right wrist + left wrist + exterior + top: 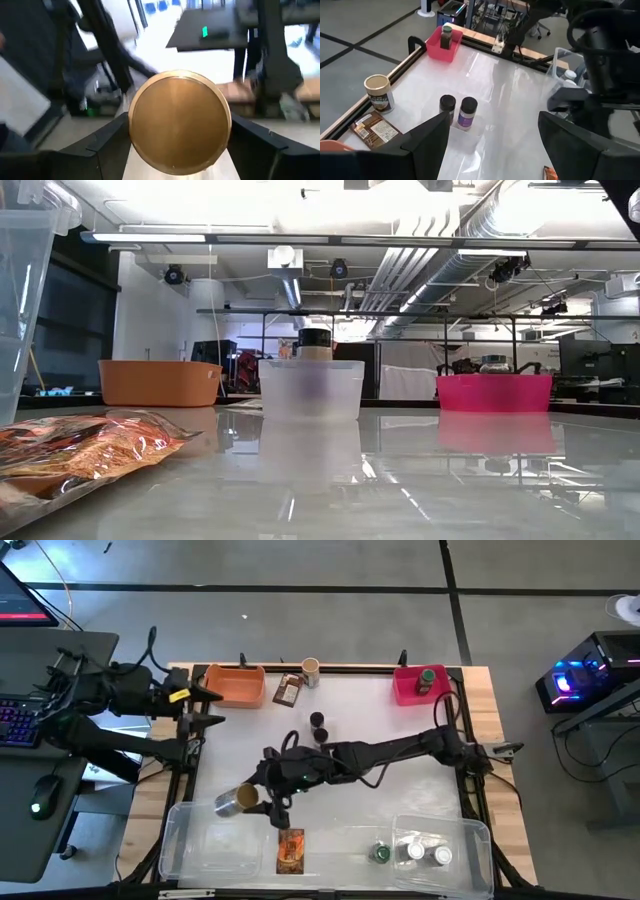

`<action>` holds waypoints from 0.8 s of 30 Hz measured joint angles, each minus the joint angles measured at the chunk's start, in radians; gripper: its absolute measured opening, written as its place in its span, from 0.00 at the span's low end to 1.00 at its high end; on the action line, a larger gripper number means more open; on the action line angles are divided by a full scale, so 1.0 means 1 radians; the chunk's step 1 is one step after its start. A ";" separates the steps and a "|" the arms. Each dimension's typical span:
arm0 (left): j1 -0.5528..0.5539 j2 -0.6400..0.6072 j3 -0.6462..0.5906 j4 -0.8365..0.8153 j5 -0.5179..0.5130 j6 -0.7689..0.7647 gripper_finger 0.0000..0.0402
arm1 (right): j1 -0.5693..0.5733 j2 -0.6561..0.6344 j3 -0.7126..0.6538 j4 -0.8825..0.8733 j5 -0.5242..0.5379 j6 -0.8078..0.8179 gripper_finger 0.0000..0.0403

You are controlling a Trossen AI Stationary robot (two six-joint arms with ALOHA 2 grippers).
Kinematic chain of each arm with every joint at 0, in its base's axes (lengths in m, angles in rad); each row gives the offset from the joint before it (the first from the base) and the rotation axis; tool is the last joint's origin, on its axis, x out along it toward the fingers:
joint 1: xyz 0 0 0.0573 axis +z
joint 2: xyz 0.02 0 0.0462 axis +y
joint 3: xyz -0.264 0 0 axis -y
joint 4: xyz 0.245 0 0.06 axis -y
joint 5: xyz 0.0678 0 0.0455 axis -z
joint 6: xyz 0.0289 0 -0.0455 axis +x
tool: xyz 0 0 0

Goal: Sort spices by type
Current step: Put the bottom gold seasoning bottle into the left transparent bin

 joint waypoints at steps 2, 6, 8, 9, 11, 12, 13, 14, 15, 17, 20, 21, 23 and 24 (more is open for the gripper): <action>0.000 0.004 0.000 -0.002 0.000 0.002 0.72 | 0.001 -0.001 0.011 -0.054 -0.025 -0.010 0.68; 0.000 0.018 0.000 -0.002 0.000 0.008 0.72 | 0.018 -0.001 0.012 -0.078 -0.078 -0.004 0.68; 0.000 0.022 0.000 -0.002 0.000 0.009 0.72 | 0.027 -0.001 0.012 -0.098 -0.088 -0.005 0.68; 0.000 0.027 0.000 -0.002 0.000 0.009 0.72 | 0.031 -0.001 0.012 -0.108 -0.092 -0.006 0.68; 0.000 0.031 0.000 -0.003 0.000 0.008 0.72 | 0.036 0.007 0.012 -0.116 -0.091 -0.005 0.68; 0.000 0.032 0.000 -0.003 0.000 0.008 0.72 | 0.038 0.010 0.012 -0.116 -0.089 -0.005 0.68; 0.000 0.034 0.000 -0.003 0.000 0.006 0.72 | 0.038 0.018 0.011 -0.116 -0.088 -0.006 0.68; 0.000 0.038 0.000 -0.003 0.000 0.000 0.72 | 0.038 0.028 0.011 -0.113 -0.088 -0.006 0.68; 0.000 0.040 0.000 -0.003 0.000 -0.007 0.72 | 0.038 0.034 0.011 -0.112 -0.088 -0.007 0.68; 0.000 0.045 0.000 -0.013 0.000 -0.023 0.72 | 0.038 0.054 0.011 -0.097 -0.089 -0.005 0.68; 0.000 0.048 0.000 -0.036 0.000 -0.035 0.72 | 0.038 0.079 0.011 -0.051 -0.098 -0.005 0.68; 0.000 0.049 0.000 -0.044 0.000 -0.036 0.72 | 0.037 0.086 0.011 -0.037 -0.103 -0.004 0.68; 0.000 0.049 0.000 -0.056 0.000 -0.045 0.72 | 0.035 0.093 0.011 -0.021 -0.105 0.002 0.68; 0.000 0.049 0.000 -0.059 0.000 -0.052 0.72 | 0.035 0.093 0.011 -0.023 -0.105 0.003 0.68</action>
